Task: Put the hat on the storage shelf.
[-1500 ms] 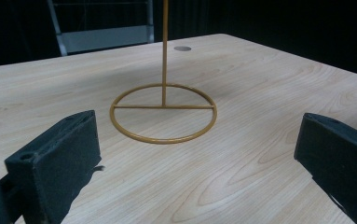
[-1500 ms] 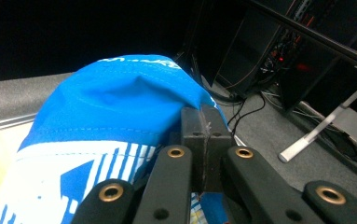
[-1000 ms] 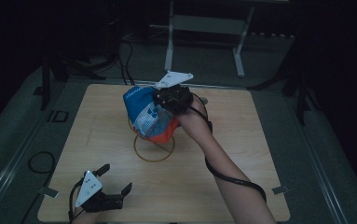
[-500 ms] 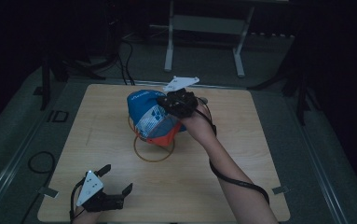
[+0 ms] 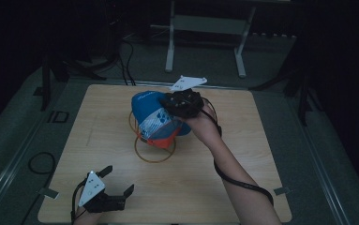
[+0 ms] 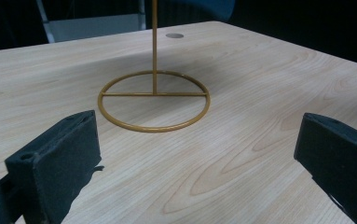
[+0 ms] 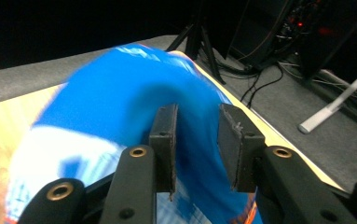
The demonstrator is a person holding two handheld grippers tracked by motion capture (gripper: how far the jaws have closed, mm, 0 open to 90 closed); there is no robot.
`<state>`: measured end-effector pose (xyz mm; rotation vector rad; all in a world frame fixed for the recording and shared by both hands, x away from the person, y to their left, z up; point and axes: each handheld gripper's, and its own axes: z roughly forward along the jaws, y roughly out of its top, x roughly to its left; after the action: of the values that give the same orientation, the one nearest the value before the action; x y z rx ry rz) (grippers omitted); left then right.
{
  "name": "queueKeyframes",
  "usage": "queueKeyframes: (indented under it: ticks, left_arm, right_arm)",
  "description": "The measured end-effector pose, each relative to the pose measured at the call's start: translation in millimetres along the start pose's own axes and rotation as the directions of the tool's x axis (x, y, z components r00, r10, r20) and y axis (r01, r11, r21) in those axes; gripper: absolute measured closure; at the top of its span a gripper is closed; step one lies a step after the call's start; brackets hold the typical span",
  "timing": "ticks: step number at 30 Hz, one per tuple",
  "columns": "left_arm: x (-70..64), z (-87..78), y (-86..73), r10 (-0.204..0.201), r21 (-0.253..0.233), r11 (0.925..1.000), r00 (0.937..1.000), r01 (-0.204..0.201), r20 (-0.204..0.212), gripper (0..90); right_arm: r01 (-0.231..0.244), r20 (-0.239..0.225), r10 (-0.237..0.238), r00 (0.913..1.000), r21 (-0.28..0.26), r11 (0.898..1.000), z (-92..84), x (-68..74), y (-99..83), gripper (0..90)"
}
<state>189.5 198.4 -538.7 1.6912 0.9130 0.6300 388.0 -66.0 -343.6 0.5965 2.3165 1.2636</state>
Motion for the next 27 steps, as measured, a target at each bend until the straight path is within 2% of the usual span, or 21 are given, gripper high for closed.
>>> queueKeyframes:
  ticks: [14,20,27]
  left_arm:
    - [-1.5,1.5,-0.4,0.002,0.002,1.0000,1.0000,-0.002,0.004,0.6]
    - [-2.1,1.6,-0.4,-0.003,-0.002,1.0000,1.0000,0.003,0.008,0.6]
    - [-2.0,1.2,-0.7,-0.008,-0.007,0.9999,0.9999,0.008,0.008,0.6]
  right_arm:
    - [-0.009,0.004,0.009,1.0000,0.003,1.000,-6.0,-3.2,-5.6,60.4]
    - [-0.035,-0.008,0.035,0.9994,-0.026,0.999,-13.1,-4.7,-8.4,47.1]
    - [-0.046,-0.031,0.046,0.9985,-0.023,0.999,-19.4,-5.9,-13.1,35.3]
